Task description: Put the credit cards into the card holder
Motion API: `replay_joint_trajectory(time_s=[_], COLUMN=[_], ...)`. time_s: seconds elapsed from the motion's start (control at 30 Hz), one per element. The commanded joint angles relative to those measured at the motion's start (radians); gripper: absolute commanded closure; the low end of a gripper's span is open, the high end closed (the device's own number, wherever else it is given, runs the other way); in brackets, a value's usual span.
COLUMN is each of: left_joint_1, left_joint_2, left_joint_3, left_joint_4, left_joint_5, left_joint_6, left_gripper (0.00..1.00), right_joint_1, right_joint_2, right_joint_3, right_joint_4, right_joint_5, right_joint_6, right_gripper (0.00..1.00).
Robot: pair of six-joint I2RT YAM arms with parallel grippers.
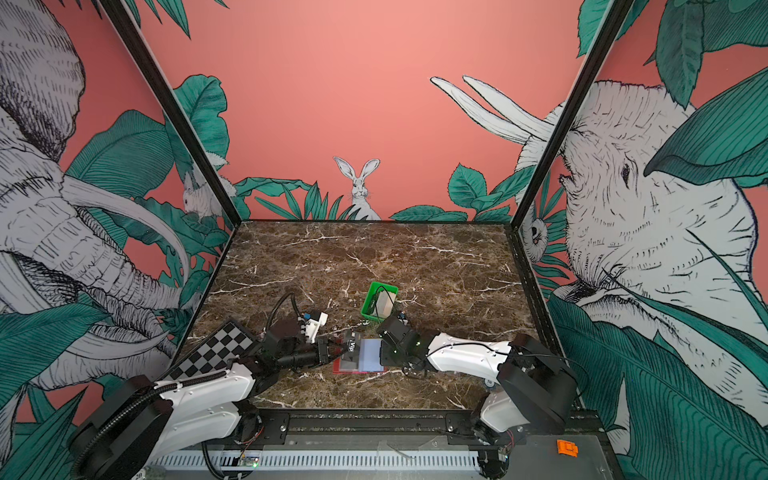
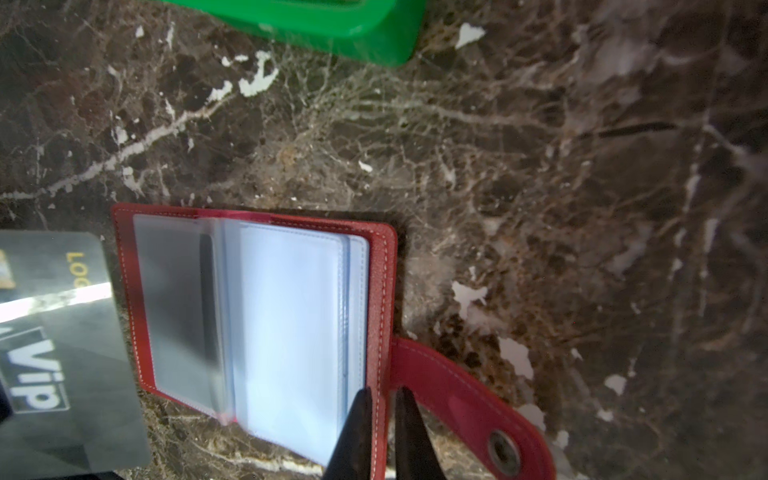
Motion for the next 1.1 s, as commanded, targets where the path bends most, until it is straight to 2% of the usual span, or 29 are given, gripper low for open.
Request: replay_joint_trajectory(time_s=[0.0, 0.27, 0.3, 0.4, 0.53, 1.07], left_joint_1=[-0.011, -0.017, -0.045, -0.053, -0.062, -0.107], left_joint_2=[0.003, 0.025, 0.027, 0.041, 0.084, 0.166], left_joint_3=[-0.017, -0.046, -0.044, -0.046, -0.048, -0.041], left_joint_4=[0.036, 0.062, 0.059, 0.061, 0.120, 0.153], left_joint_5=[-0.030, -0.076, -0.081, -0.092, -0.089, -0.143], left_joint_6=[-0.012, -0.067, -0.071, -0.092, -0.118, -0.124], left_gripper=[0.97, 0.97, 0.97, 0.97, 0.97, 0.99], right_joint_1=[0.003, 0.004, 0.005, 0.004, 0.004, 0.004], right_joint_2=[0.021, 0.028, 0.027, 0.027, 0.029, 0.027], right_joint_3=[0.019, 0.011, 0.010, 0.002, -0.005, -0.029], right_joint_4=[0.024, 0.008, 0.010, 0.017, 0.021, 0.041], right_joint_5=[-0.006, 0.008, 0.010, 0.009, 0.013, 0.016], right_joint_6=[0.005, 0.014, 0.014, 0.020, 0.023, 0.034], right_gripper=[0.87, 0.87, 0.87, 0.87, 0.87, 0.87])
